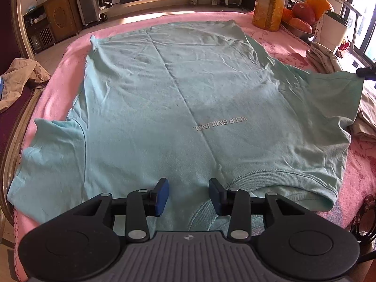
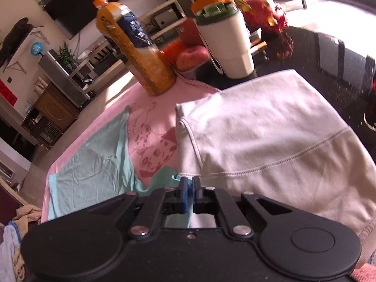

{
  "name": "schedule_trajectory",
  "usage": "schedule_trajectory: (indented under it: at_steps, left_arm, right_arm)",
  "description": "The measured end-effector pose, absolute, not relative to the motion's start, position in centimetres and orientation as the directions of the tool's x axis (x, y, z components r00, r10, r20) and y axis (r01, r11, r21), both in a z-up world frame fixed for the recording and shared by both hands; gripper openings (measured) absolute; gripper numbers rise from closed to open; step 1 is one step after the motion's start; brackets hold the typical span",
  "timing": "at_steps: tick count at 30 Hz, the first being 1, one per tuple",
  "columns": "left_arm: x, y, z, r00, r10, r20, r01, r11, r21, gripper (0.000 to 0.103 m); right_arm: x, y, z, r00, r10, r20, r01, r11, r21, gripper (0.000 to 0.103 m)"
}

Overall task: Fold clothes
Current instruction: 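Fold the grasped side and sleeve over the shirt body with the right tool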

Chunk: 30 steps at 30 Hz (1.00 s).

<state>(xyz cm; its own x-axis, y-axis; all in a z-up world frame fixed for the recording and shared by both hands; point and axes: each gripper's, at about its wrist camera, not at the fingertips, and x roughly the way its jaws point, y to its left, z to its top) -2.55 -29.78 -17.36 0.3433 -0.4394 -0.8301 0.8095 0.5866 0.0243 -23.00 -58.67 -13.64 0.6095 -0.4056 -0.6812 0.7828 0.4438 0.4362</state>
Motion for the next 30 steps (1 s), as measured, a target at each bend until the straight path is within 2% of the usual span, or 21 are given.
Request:
schedule_trajectory:
  at_steps: [6, 10, 11, 14, 17, 19, 20, 22, 23, 25, 27, 30]
  left_arm:
    - [-2.6, -29.7, -17.4, 0.347, -0.439, -0.829, 0.811, 0.584, 0.03, 0.039]
    - [-2.7, -29.7, -17.4, 0.35, -0.44, -0.827, 0.812, 0.583, 0.034, 0.039]
    - [-2.7, -29.7, -17.4, 0.351, -0.44, -0.826, 0.812, 0.582, 0.035, 0.039]
    - [-2.8, -29.7, -17.4, 0.355, -0.441, -0.824, 0.813, 0.581, 0.039, 0.04]
    - [-2.8, -29.6, -17.5, 0.355, -0.444, -0.823, 0.813, 0.581, 0.038, 0.04]
    - [-2.7, -29.5, -17.4, 0.353, -0.445, -0.823, 0.812, 0.583, 0.033, 0.041]
    - [-2.7, -29.5, -17.4, 0.352, -0.445, -0.823, 0.812, 0.583, 0.032, 0.041]
    - [-2.7, -29.5, -17.4, 0.354, -0.445, -0.823, 0.812, 0.582, 0.035, 0.041]
    - [-2.8, -29.6, -17.4, 0.355, -0.444, -0.822, 0.812, 0.582, 0.036, 0.041]
    - [-2.7, -29.5, -17.5, 0.356, -0.445, -0.822, 0.812, 0.582, 0.037, 0.042]
    - [-2.8, -29.5, -17.5, 0.357, -0.443, -0.822, 0.811, 0.583, 0.038, 0.042]
    - [-2.8, -29.6, -17.5, 0.36, -0.441, -0.822, 0.812, 0.582, 0.044, 0.042]
  right_arm:
    - [-19.4, -55.2, -12.3, 0.672, -0.427, -0.606, 0.684, 0.672, 0.284, 0.002]
    - [-16.0, -50.6, -12.1, 0.756, -0.286, -0.589, 0.462, 0.87, 0.17, 0.002]
    - [-15.2, -49.3, -12.3, 0.766, -0.236, -0.598, 0.39, 0.91, 0.141, 0.002]
    - [-13.2, -45.8, -14.5, 0.707, -0.074, -0.704, 0.184, 0.98, 0.082, 0.003]
    - [-12.6, -44.3, -15.6, 0.634, -0.016, -0.773, 0.099, 0.993, 0.06, 0.014]
    - [-13.2, -45.5, -14.7, 0.665, -0.019, -0.747, 0.156, 0.981, 0.114, 0.03]
    - [-13.7, -46.7, -14.3, 0.686, -0.038, -0.726, 0.214, 0.965, 0.151, 0.034]
    - [-14.7, -49.6, -14.0, 0.71, -0.105, -0.697, 0.356, 0.907, 0.226, 0.035]
    - [-15.3, -51.0, -14.1, 0.7, -0.15, -0.698, 0.439, 0.862, 0.254, 0.034]
    - [-15.9, -52.9, -14.9, 0.657, -0.194, -0.729, 0.547, 0.787, 0.284, 0.006]
    - [-16.3, -54.1, -16.0, 0.604, -0.203, -0.771, 0.616, 0.732, 0.29, 0.005]
    - [-15.8, -53.5, -17.1, 0.528, -0.227, -0.818, 0.634, 0.747, 0.202, 0.005]
